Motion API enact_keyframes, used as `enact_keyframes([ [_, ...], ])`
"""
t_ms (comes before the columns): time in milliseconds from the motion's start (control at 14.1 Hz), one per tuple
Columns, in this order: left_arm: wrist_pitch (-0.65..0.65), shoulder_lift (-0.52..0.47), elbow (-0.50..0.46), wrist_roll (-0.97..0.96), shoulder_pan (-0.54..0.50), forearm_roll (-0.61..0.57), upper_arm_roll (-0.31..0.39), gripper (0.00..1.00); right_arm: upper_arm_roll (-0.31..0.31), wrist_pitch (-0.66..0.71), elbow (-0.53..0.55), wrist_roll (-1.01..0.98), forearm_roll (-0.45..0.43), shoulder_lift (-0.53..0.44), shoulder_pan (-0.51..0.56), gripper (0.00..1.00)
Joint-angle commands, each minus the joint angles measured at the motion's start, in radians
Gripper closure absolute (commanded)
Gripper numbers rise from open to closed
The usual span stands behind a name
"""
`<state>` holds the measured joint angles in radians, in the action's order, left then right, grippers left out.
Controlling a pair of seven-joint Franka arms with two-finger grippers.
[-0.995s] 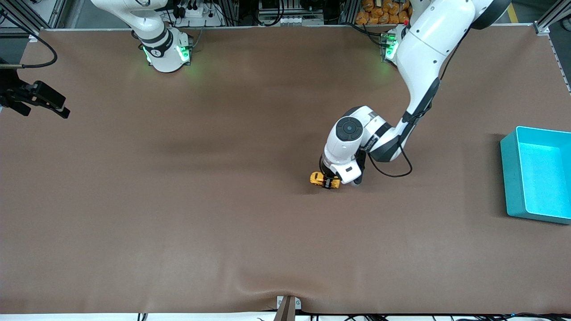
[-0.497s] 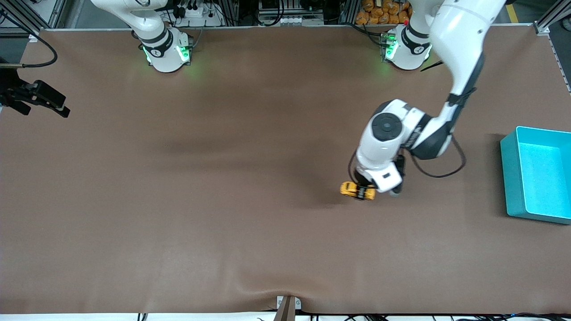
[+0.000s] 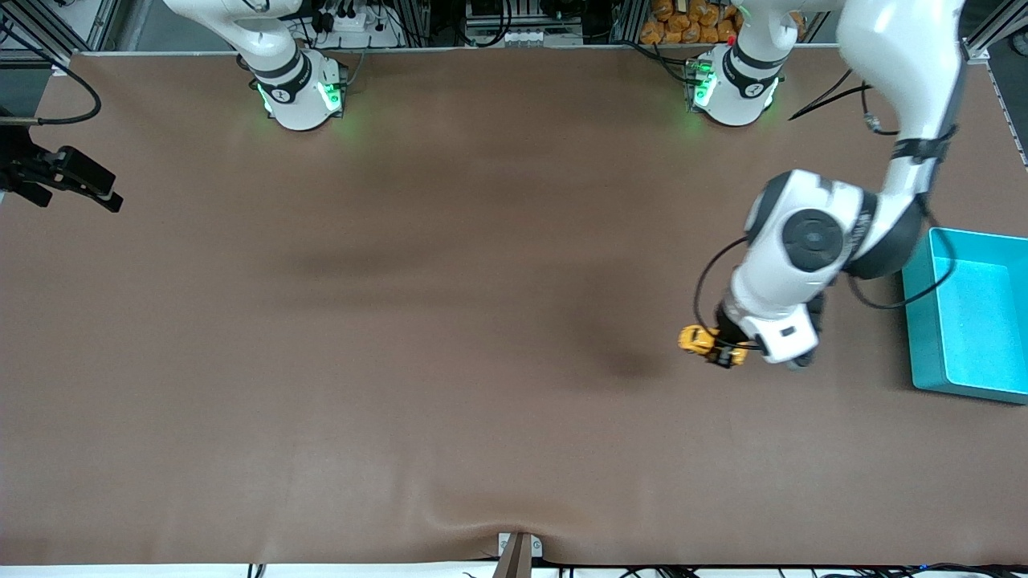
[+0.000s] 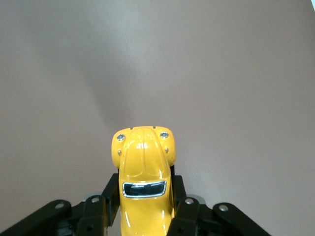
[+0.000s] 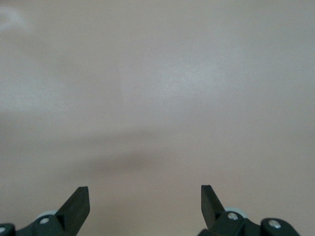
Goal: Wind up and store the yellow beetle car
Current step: 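Lift the car and carry it to the teal box with the left gripper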
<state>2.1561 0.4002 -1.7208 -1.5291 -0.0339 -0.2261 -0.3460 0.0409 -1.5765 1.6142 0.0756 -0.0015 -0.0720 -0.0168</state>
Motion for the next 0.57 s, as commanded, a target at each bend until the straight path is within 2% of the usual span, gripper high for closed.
enact_keyframes([
  [0, -0.061, -0.043, -0.010, 0.134, -0.079, 0.027, -0.013, 1.00, -0.009, 0.009, -0.022, -0.008, -0.012, 0.015, 0.015, 0.00],
  [497, -0.156, -0.067, -0.022, 0.518, -0.262, 0.027, -0.011, 1.00, -0.009, 0.007, -0.030, -0.008, -0.011, 0.017, 0.015, 0.00],
])
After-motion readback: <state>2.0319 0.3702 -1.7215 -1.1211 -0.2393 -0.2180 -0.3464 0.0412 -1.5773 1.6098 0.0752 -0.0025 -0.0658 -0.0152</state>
